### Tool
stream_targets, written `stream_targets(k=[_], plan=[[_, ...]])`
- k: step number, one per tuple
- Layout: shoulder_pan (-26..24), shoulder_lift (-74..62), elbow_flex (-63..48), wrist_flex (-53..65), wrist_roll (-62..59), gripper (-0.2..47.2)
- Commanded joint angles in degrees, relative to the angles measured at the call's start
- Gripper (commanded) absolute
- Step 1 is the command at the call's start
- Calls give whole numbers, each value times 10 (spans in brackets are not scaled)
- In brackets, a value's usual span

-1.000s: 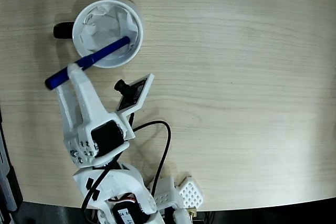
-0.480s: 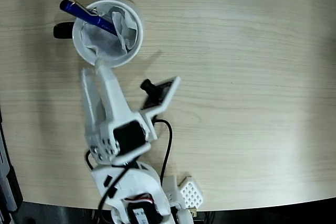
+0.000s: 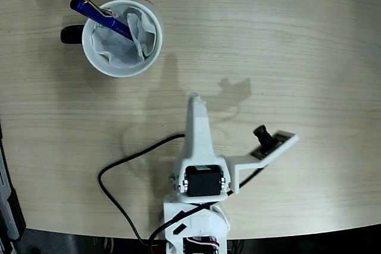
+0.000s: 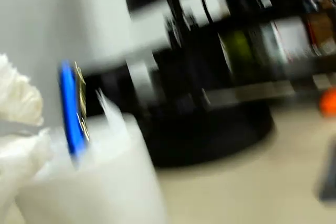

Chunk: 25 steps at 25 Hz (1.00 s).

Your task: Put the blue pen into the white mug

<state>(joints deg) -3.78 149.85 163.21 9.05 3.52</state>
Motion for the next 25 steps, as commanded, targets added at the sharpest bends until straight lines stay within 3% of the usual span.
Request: stream_targets(k=[1, 6, 12, 25], plan=[[17, 66, 5, 127, -54, 0], [54, 148, 15, 287, -84, 0], [57, 288, 60, 461, -86, 0], [57, 404, 69, 609, -83, 0]])
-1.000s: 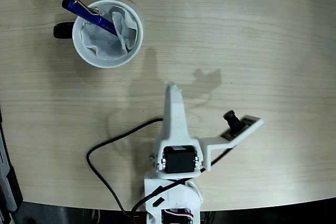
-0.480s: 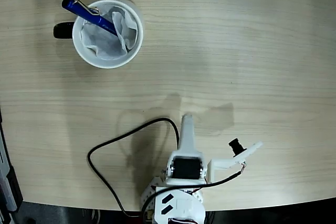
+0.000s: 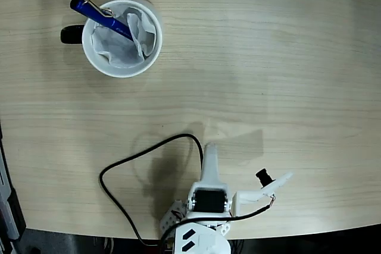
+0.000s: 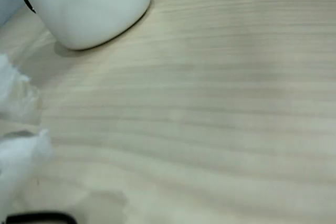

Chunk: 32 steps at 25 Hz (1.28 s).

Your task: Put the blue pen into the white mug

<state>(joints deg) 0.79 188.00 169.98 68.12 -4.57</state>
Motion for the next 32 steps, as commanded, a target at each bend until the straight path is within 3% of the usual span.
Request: stream_targets(k=[1, 32], plan=[[12, 28, 2, 25, -2, 0], [14, 39, 5, 29, 2, 0]])
